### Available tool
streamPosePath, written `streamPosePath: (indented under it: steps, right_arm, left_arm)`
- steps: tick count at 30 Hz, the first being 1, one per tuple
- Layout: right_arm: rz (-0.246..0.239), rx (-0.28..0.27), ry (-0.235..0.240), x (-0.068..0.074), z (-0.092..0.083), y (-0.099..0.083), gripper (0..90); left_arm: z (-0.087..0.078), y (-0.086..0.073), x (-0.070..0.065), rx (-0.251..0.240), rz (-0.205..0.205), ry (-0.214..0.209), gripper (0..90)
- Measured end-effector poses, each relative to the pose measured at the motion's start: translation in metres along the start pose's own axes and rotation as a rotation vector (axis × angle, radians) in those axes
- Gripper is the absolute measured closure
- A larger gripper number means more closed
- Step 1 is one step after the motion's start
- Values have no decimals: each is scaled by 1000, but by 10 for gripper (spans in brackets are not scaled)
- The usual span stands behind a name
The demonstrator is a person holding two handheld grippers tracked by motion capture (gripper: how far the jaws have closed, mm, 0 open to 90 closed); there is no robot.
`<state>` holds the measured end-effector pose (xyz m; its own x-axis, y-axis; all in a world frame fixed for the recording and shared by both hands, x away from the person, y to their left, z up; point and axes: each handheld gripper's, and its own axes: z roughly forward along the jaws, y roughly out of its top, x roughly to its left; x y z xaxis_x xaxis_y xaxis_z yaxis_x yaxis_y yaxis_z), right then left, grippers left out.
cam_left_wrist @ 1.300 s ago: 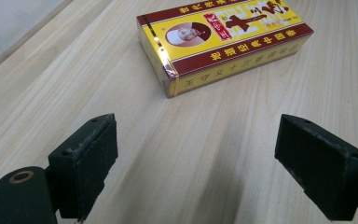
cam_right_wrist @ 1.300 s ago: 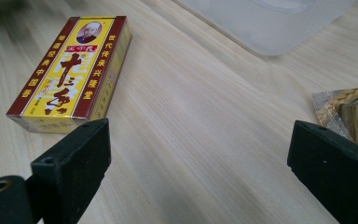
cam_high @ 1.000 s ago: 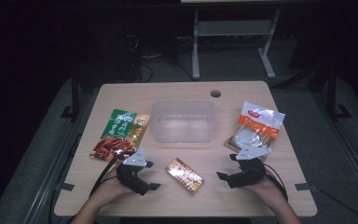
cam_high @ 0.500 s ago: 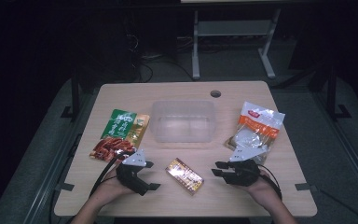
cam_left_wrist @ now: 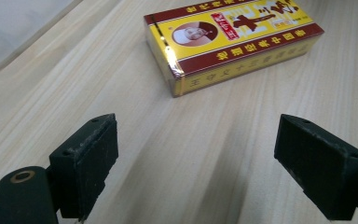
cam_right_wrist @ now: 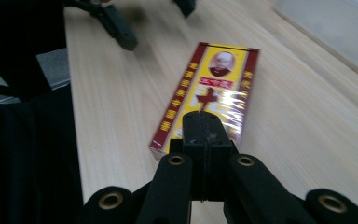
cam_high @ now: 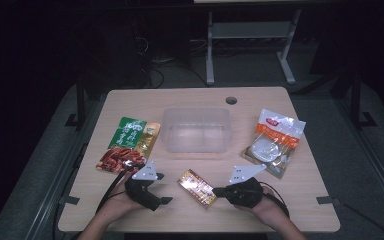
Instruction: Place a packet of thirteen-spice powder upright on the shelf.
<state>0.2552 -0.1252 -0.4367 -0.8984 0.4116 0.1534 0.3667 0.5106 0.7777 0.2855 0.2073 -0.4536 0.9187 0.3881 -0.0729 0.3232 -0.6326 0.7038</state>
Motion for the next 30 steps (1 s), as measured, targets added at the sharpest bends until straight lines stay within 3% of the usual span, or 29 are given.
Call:
streamPosePath:
  steps: [11,18,30]
  right_arm:
    - [-36,3,69,14,17,9,897]
    - [-57,39,108,28,32,12,897]
    - [-93,124,90,27,43,6,897]
  left_arm:
    - [-5,-1,1,-24,-19,9,134]
    - [-6,-2,1,-29,-16,4,135]
    - [-7,-2,2,-31,-16,4,137]
